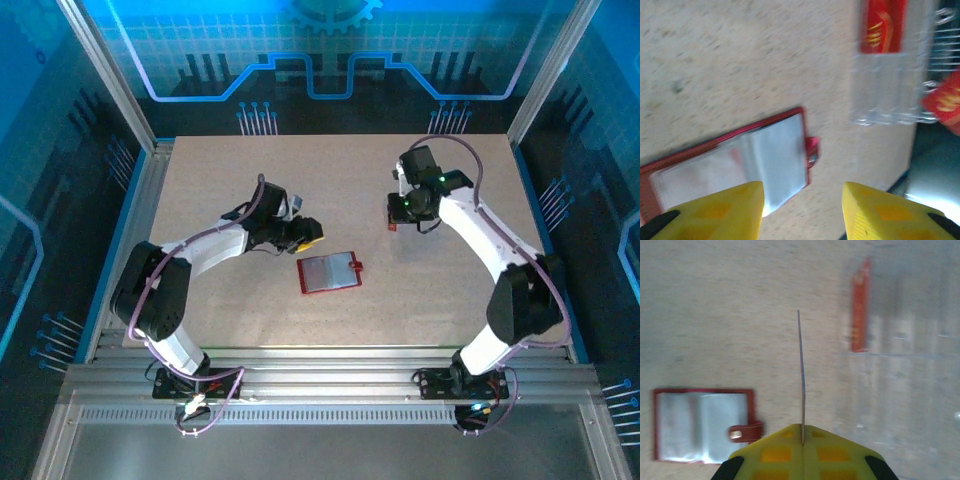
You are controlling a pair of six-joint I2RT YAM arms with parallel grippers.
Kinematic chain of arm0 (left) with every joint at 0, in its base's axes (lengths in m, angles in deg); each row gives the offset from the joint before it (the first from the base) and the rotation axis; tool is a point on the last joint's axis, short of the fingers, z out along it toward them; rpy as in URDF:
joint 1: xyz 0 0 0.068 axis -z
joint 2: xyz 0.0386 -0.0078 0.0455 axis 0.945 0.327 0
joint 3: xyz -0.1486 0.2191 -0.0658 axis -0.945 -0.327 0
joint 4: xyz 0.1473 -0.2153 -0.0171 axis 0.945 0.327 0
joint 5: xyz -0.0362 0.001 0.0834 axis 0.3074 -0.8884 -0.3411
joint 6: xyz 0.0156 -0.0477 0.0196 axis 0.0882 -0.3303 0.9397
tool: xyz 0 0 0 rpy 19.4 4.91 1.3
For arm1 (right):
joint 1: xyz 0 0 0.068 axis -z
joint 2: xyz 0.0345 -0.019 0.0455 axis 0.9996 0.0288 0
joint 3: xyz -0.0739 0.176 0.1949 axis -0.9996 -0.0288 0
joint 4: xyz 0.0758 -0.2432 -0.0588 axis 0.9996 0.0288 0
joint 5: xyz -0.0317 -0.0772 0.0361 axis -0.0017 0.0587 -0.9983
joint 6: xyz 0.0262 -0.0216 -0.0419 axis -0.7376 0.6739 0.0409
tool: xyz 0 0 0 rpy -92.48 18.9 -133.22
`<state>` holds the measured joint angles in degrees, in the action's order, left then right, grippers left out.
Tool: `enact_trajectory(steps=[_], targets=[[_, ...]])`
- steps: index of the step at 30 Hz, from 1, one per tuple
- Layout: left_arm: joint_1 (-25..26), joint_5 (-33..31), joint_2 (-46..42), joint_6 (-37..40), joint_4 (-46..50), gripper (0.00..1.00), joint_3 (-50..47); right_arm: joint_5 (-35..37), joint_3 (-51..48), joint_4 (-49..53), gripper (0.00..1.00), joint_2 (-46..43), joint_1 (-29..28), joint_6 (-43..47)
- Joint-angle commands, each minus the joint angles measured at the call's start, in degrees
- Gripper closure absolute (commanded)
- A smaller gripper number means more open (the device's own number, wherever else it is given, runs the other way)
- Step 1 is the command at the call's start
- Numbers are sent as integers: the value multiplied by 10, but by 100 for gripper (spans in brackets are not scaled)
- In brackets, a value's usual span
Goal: Put the credit cards into the card holder
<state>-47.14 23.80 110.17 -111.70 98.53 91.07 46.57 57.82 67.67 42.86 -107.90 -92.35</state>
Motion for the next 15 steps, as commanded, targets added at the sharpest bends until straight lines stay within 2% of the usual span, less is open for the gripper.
enact_trajectory(steps=[1, 5, 8, 15], targets=[[21, -89, 6, 76, 99, 53, -8, -114, -68, -118, 100, -29, -37, -3], [41, -147, 34, 91, 126, 54, 4, -170, -135, -228, 100, -25, -76, -17], [42, -158, 51, 90, 126, 61, 6, -210, -171, -295, 100, -5, -90, -30], [46, -179, 84, 93, 119, 65, 6, -250, -205, -373, 100, 42, -108, -46]])
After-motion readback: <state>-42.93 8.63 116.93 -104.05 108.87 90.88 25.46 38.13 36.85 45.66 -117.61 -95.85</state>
